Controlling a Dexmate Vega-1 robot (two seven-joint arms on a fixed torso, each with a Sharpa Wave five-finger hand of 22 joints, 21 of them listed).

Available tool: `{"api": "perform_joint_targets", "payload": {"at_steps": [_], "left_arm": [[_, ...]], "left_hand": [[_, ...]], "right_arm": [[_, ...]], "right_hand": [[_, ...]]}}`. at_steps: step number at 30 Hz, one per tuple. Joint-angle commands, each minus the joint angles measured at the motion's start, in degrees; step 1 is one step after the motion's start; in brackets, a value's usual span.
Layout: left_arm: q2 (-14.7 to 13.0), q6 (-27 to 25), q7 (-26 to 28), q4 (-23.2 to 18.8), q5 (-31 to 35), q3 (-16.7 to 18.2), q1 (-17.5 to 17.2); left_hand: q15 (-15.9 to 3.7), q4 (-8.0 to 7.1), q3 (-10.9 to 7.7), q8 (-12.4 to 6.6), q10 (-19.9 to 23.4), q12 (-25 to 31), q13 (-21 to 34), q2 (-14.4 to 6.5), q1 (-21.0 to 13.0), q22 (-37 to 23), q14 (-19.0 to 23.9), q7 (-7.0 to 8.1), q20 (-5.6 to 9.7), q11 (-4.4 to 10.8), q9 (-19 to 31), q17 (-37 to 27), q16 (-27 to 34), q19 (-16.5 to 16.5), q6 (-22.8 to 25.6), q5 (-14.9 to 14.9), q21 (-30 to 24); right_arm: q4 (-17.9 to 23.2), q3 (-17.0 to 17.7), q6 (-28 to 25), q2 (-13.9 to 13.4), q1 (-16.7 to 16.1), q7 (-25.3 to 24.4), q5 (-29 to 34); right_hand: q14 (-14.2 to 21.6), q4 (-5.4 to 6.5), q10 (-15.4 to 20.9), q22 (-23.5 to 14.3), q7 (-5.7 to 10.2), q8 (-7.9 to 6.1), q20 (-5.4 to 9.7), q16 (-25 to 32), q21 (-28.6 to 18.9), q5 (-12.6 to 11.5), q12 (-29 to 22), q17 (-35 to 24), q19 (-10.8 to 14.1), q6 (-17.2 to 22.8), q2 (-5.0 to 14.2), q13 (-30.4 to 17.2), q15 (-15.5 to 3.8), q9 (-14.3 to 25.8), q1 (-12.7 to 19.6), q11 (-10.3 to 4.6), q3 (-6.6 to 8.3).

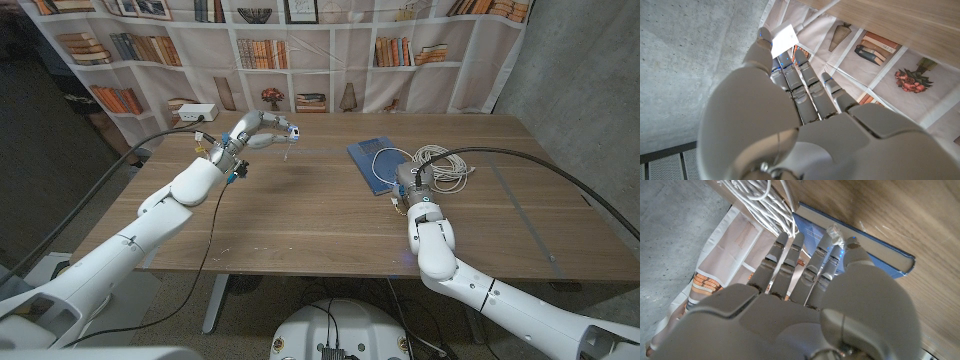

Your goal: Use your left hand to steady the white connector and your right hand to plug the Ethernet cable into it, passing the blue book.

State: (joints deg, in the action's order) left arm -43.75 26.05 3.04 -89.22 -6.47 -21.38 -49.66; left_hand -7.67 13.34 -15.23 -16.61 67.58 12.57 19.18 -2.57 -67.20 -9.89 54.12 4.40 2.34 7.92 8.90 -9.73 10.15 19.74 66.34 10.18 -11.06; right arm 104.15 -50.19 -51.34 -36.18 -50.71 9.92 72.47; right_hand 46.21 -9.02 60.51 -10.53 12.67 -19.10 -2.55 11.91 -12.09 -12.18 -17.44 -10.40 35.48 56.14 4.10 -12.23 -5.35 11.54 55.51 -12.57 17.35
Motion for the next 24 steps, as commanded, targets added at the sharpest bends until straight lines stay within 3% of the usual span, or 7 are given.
{"api": "perform_joint_targets", "payload": {"at_steps": [1,22,24], "left_arm": [[-0.22,-0.47,0.79,-0.87,0.09,0.48,-0.99],[-0.5,-1.67,1.88,-2.67,0.46,1.24,-2.09],[-0.61,-1.95,1.81,-2.83,0.48,1.24,-2.1]], "left_hand": [[-4.26,-7.15,-7.64,-0.22,4.61,0.15,0.01,-1.33,0.88,-0.15,-0.07,-0.14,3.19,4.03,2.3,-0.15,0.2,-0.23,0.24,0.18,-0.3],[-4.34,-7.07,-8.55,-0.28,4.57,0.16,0.21,-1.15,1.13,-0.15,0.11,-0.42,3.23,3.98,2.32,-0.14,0.21,-0.15,0.28,0.18,-0.32],[-4.37,-7.04,-8.66,-0.31,4.58,0.17,0.23,-1.16,1.12,-0.14,0.16,-0.43,3.29,3.96,2.32,-0.15,0.22,-0.1,0.36,0.18,-0.34]], "right_arm": [[-0.72,-0.87,0.69,-0.34,0.95,1.31,-0.92],[3.64,1.58,1.19,-2.18,-0.54,0.59,-5.58],[4.35,2.3,1.33,-2.3,-0.71,0.6,-7.15]], "right_hand": [[1.14,0.26,2.0,-0.1,0.41,-0.82,0.0,-0.14,0.1,0.33,-0.83,-0.17,0.46,2.46,0.37,-0.32,-4.82,0.31,0.98,-0.05,0.61],[6.13,-0.24,7.5,-0.06,0.09,-2.05,2.14,-0.33,0.09,-0.57,-1.74,-0.12,1.16,7.27,-0.69,-0.34,-6.77,-0.02,5.01,0.22,1.58],[6.72,-0.35,7.51,-0.06,0.03,-2.03,2.13,-0.24,-0.33,-0.67,-1.59,-0.21,2.3,7.58,-0.66,-0.21,-7.27,-0.06,5.82,0.29,1.65]]}}
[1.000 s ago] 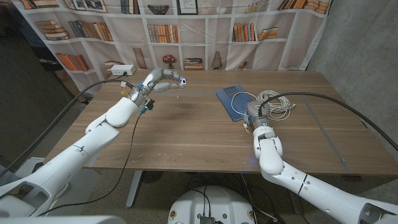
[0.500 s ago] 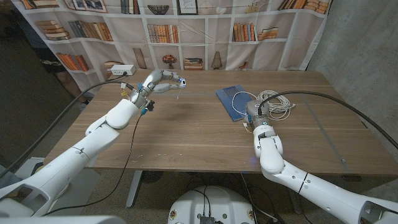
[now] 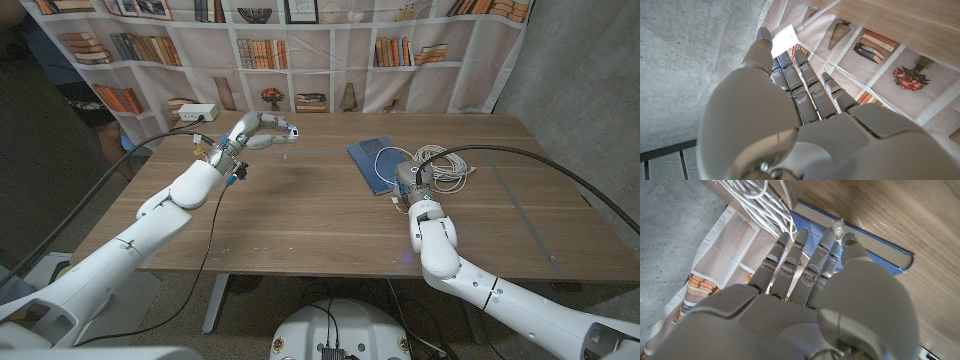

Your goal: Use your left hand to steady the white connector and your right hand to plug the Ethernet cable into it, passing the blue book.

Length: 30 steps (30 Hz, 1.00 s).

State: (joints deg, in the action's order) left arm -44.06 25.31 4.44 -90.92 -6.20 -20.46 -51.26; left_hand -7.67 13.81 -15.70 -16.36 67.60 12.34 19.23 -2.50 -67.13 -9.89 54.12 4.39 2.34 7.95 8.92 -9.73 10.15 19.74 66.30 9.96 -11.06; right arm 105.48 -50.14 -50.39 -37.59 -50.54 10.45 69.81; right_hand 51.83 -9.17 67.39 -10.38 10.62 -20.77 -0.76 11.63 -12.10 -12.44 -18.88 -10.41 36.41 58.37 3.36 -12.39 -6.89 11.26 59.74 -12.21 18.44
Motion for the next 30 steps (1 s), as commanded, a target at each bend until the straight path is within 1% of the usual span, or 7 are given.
{"api": "perform_joint_targets", "payload": {"at_steps": [1,5,10,14,17,28,30], "left_arm": [[-0.31,-1.25,0.35,-1.14,0.2,0.31,-0.46],[-0.35,-1.29,0.33,-1.2,0.27,0.32,-0.36],[-0.23,-1.13,0.17,-0.92,0.4,0.18,0.14],[-0.15,-1.02,-0.04,-0.65,0.42,0.05,0.52],[-0.16,-1.05,-0.2,-0.52,0.48,-0.04,0.76],[0.0,-0.77,-0.4,0.27,0.54,-0.26,1.49],[0.03,-0.82,-0.37,0.35,0.64,-0.31,1.58]], "left_hand": [[-4.34,-7.52,-8.22,-0.53,4.56,0.4,0.19,-1.22,1.08,-0.14,0.19,-0.43,3.26,3.94,2.3,-0.15,0.23,-0.11,0.33,0.39,-0.33],[-4.27,-7.51,-8.35,-0.51,4.6,0.42,0.22,-1.16,1.14,-0.14,0.24,-0.4,3.23,3.94,2.3,-0.14,0.24,-0.09,0.26,0.38,-0.34],[-4.3,-7.49,-8.56,-0.48,4.58,0.43,0.27,-1.08,1.21,-0.14,0.25,-0.52,3.24,3.91,2.31,-0.13,0.2,-0.05,0.17,0.37,-0.35],[-4.3,-7.47,-8.75,-0.49,4.6,0.45,0.31,-1.04,1.26,-0.14,0.29,-0.54,3.21,3.9,2.32,-0.12,0.2,-0.03,0.19,0.37,-0.35],[-4.28,-7.46,-8.86,-0.51,4.58,0.45,0.34,-1.0,1.31,-0.14,0.31,-0.54,3.2,3.9,2.32,-0.12,0.19,-0.02,0.24,0.36,-0.35],[-4.27,-7.39,-9.27,-0.49,4.61,0.48,0.44,-0.8,1.45,-0.14,0.28,-0.54,3.21,3.91,2.33,-0.11,0.15,0.0,0.21,0.34,-0.34],[-4.29,-7.4,-9.35,-0.46,4.59,0.47,0.46,-0.78,1.49,-0.14,0.25,-0.65,3.21,3.89,2.33,-0.1,0.14,0.0,0.12,0.34,-0.34]], "right_arm": [[3.2,2.32,0.26,-0.94,-0.85,0.12,-4.76],[3.77,2.68,-0.04,-1.08,-0.68,-0.13,-6.03],[4.82,3.58,0.03,-1.28,-0.79,-1.85,-8.26],[5.41,3.85,0.14,-1.57,-0.59,-2.77,-9.65],[5.76,3.82,0.06,-1.73,-0.39,-3.29,-10.39],[6.45,2.52,-1.24,-2.15,0.43,-4.94,-9.77],[6.38,2.11,-1.49,-2.28,0.51,-5.44,-8.96]], "right_hand": [[1.76,-0.4,0.59,-0.21,2.03,-0.3,0.24,0.34,-0.51,-0.41,-0.07,-0.37,1.94,5.46,0.06,0.01,-6.2,0.2,2.26,-0.04,0.51],[2.18,-0.41,0.71,-0.2,1.95,-0.2,-0.17,0.42,-0.79,-0.37,-0.05,-0.43,2.82,5.57,-0.01,0.02,-6.1,0.17,2.83,0.0,0.4],[2.54,-0.17,0.97,-0.19,1.9,-0.1,-0.37,0.43,-0.7,-0.31,-0.21,-0.44,2.79,5.65,0.02,-0.17,-5.94,0.14,2.93,0.02,0.25],[4.92,-0.1,1.12,-0.21,1.83,0.14,0.63,1.53,-0.63,-0.23,-0.32,-0.96,2.91,5.75,0.28,-0.39,-6.4,0.1,3.84,0.08,-0.1],[5.97,-0.11,1.22,-0.22,1.76,0.24,0.83,1.94,-0.56,-0.2,-0.39,-1.12,2.88,5.86,0.29,-0.51,-6.49,0.09,4.31,0.12,-0.29],[4.86,0.61,1.22,-0.26,1.76,0.68,0.74,0.25,-0.27,-0.19,-0.38,-0.31,2.62,6.18,0.08,-0.83,-5.95,0.08,4.44,0.09,-0.77],[5.35,0.72,1.16,-0.26,1.77,0.76,0.84,0.47,-0.28,-0.19,-0.3,-0.45,2.7,6.17,0.22,-0.79,-6.08,0.07,4.47,0.1,-0.87]]}}
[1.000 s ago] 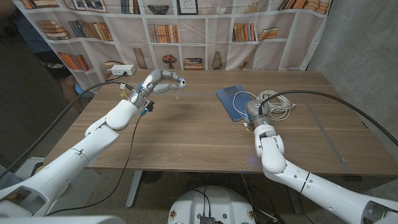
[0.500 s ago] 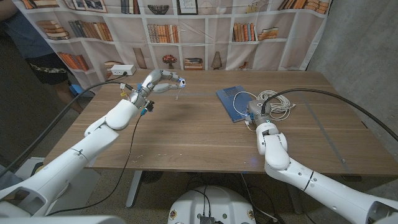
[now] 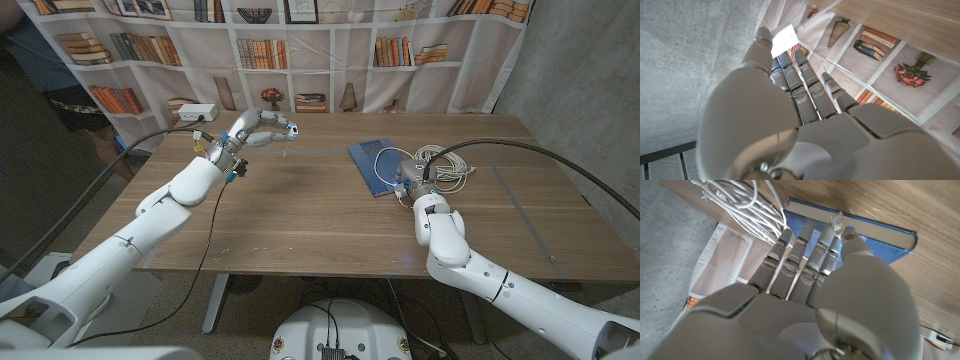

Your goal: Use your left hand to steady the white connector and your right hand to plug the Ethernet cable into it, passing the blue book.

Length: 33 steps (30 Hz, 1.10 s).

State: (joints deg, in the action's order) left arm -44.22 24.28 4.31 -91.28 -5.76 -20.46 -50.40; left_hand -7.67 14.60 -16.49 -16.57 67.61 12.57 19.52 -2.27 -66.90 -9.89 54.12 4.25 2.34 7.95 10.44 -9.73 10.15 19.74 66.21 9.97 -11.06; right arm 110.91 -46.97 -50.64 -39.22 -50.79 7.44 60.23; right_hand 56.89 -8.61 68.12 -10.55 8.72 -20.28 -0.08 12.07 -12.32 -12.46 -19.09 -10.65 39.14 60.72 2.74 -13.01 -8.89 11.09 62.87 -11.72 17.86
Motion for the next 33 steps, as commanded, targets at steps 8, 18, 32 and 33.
{"api": "perform_joint_targets", "payload": {"at_steps": [8,18,32,33], "left_arm": [[0.3,0.14,-0.01,0.85,0.51,-0.48,0.88],[0.34,-0.96,0.37,-0.07,1.39,-0.92,0.86],[1.83,0.6,-2.41,2.44,-0.66,-2.82,2.49],[2.0,0.83,-2.84,2.83,-1.13,-2.97,2.67]], "left_hand": [[-4.31,-8.19,-8.89,-0.29,4.54,0.24,0.24,-1.0,1.35,-0.14,0.33,-0.45,3.18,3.87,0.82,-0.11,0.16,0.02,0.32,0.34,-0.34],[-4.29,-8.18,-9.27,-0.3,4.61,0.29,0.33,-0.88,1.52,-0.14,0.35,-0.49,3.16,3.86,0.83,-0.11,0.16,-0.01,0.36,0.32,-0.31],[-4.29,-8.17,-9.83,-0.26,4.59,0.29,0.45,-0.7,1.76,-0.14,0.32,-0.43,3.12,3.85,0.84,-0.11,0.14,0.03,0.29,0.32,-0.32],[-4.3,-8.16,-9.87,-0.29,4.6,0.29,0.45,-0.7,1.76,-0.14,0.33,-0.43,3.17,3.86,0.84,-0.12,0.14,0.05,0.37,0.32,-0.32]], "right_arm": [[1.77,-0.96,-1.91,-0.78,0.36,-3.34,2.03],[3.66,2.18,-1.67,0.26,-2.28,-9.65,-1.78],[8.02,11.47,1.47,3.33,-7.1,-19.04,-20.0],[8.16,11.13,1.43,2.96,-6.99,-19.48,-20.15]], "right_hand": [[1.77,0.26,0.31,-0.12,3.64,0.65,1.34,0.39,-0.22,-0.18,0.21,-0.38,0.67,3.81,1.04,0.0,-4.25,0.22,1.95,-0.34,-0.65],[1.62,0.47,0.54,-0.12,3.65,0.94,1.26,-0.2,-0.17,-0.18,0.28,-0.14,0.81,3.93,1.01,0.0,-4.15,0.22,2.08,-0.35,-0.96],[2.02,1.0,0.82,-0.19,3.75,1.34,1.55,-0.49,-0.33,-0.22,0.47,-0.06,1.5,4.15,1.12,0.11,-3.84,0.22,1.84,-0.36,-1.54],[2.01,1.01,0.84,-0.19,3.75,1.35,1.56,-0.52,-0.33,-0.22,0.48,-0.04,1.51,4.17,1.1,0.11,-3.84,0.22,1.84,-0.36,-1.57]]}}
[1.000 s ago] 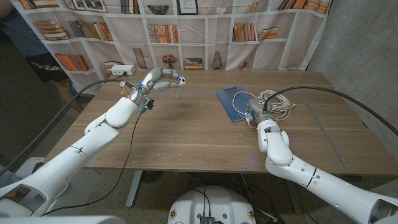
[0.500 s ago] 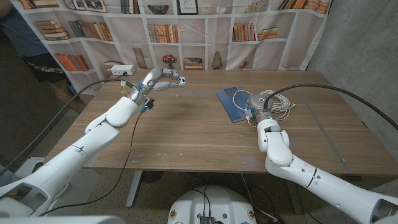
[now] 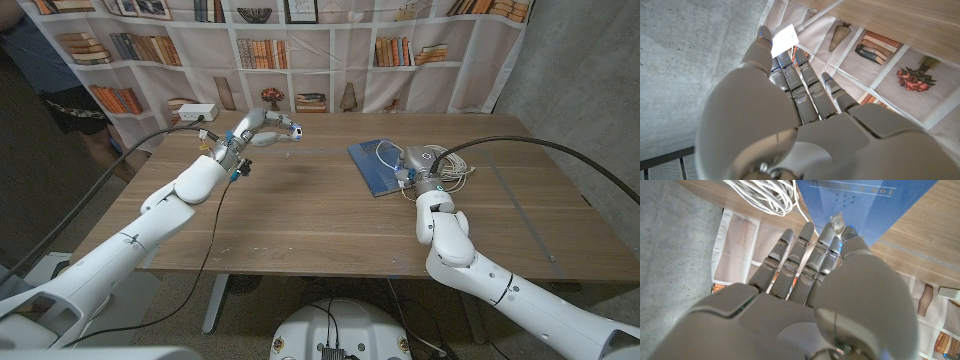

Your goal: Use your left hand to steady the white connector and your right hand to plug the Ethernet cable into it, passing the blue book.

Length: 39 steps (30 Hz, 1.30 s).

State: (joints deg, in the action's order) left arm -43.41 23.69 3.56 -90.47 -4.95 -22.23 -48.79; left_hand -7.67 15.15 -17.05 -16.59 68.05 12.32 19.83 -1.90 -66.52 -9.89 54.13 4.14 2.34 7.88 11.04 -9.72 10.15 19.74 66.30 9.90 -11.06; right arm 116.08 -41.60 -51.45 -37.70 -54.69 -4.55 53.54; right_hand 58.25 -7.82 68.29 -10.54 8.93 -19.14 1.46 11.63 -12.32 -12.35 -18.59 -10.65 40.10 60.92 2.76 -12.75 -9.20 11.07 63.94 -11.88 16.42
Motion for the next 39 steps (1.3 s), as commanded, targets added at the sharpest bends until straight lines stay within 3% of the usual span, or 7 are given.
{"api": "perform_joint_targets", "payload": {"at_steps": [1,11,14,20,33,39], "left_arm": [[1.35,1.68,-2.57,2.42,-2.35,-1.38,1.28],[3.75,5.49,-12.4,9.71,-10.21,-3.82,5.83],[3.83,4.78,-14.21,10.24,-11.18,-4.31,6.91],[2.36,-0.51,-16.5,7.08,-11.56,-5.17,8.34],[-2.56,-14.22,-21.82,-2.52,-12.17,-6.71,11.23],[-1.61,-12.62,-28.33,0.3,-14.79,-8.27,13.78]], "left_hand": [[-4.28,-8.75,-9.41,-0.28,4.17,0.55,0.15,-1.15,1.42,-0.14,0.47,-0.34,3.1,3.93,0.25,-0.14,0.2,0.05,0.31,0.4,-0.32],[-4.32,-8.68,-9.76,-0.22,4.04,0.52,0.22,-0.96,1.52,-0.13,0.53,-0.47,3.03,3.89,0.26,-0.12,0.18,0.04,0.14,0.39,-0.31],[-4.31,-8.69,-9.92,-0.24,4.02,0.52,0.26,-0.97,1.56,-0.13,0.61,-0.61,3.02,3.88,0.26,-0.14,0.2,0.07,0.19,0.4,-0.32],[-4.2,-8.82,-10.71,-0.03,3.88,0.66,0.61,-1.34,1.75,-0.12,2.27,-1.51,2.92,3.93,0.32,-0.29,0.68,0.24,-0.48,0.41,-0.36],[-4.0,-8.7,-11.63,-0.03,3.81,0.9,1.13,-1.4,1.81,-0.11,3.13,-2.18,2.63,3.53,0.43,-0.22,0.59,1.28,-0.66,0.33,-0.67],[-3.98,-8.58,-11.95,0.05,3.65,0.93,1.34,-1.22,1.85,-0.12,3.4,-2.42,2.49,3.33,0.47,-0.18,0.53,1.7,-0.92,0.28,-0.75]], "right_arm": [[3.16,5.65,2.32,1.16,-3.09,-7.96,-13.86],[3.96,4.01,1.07,-0.33,-2.24,-11.13,-16.5],[4.22,3.82,1.18,-0.69,-2.18,-12.2,-17.34],[4.76,4.63,3.24,-1.04,-2.76,-15.27,-19.75],[6.21,10.12,12.76,-1.01,-5.24,-20.61,-29.34],[6.06,13.11,19.2,-0.73,-6.51,-21.65,-35.42]], "right_hand": [[0.66,0.23,0.71,-0.21,3.54,0.22,0.14,-0.12,-0.27,-0.33,-0.02,-0.02,0.42,4.03,1.04,-0.14,-3.54,0.25,0.77,-0.2,-0.18],[0.83,0.28,0.89,-0.26,3.54,0.41,0.1,-0.33,-0.24,-0.4,0.07,0.07,0.47,4.27,1.03,-0.11,-3.59,0.24,0.92,-0.2,-0.39],[0.78,0.33,0.91,-0.27,3.55,0.47,0.12,-0.43,-0.15,-0.41,0.11,0.11,0.28,4.31,0.95,-0.1,-3.51,0.24,0.86,-0.2,-0.5],[0.8,0.39,1.02,-0.28,3.56,0.63,0.08,-0.55,-0.14,-0.46,0.13,0.16,0.29,4.31,1.07,-0.12,-3.58,0.24,0.94,-0.21,-0.52],[1.02,0.43,1.2,-0.31,3.54,0.85,-0.04,-0.6,-0.16,-0.52,0.21,0.15,0.46,4.53,1.09,-0.15,-3.6,0.24,1.11,-0.19,-0.73],[1.39,0.47,1.26,-0.32,3.55,0.99,0.0,-0.47,-0.18,-0.53,0.21,0.08,0.55,4.55,1.13,-0.21,-3.59,0.24,1.16,-0.18,-0.87]]}}
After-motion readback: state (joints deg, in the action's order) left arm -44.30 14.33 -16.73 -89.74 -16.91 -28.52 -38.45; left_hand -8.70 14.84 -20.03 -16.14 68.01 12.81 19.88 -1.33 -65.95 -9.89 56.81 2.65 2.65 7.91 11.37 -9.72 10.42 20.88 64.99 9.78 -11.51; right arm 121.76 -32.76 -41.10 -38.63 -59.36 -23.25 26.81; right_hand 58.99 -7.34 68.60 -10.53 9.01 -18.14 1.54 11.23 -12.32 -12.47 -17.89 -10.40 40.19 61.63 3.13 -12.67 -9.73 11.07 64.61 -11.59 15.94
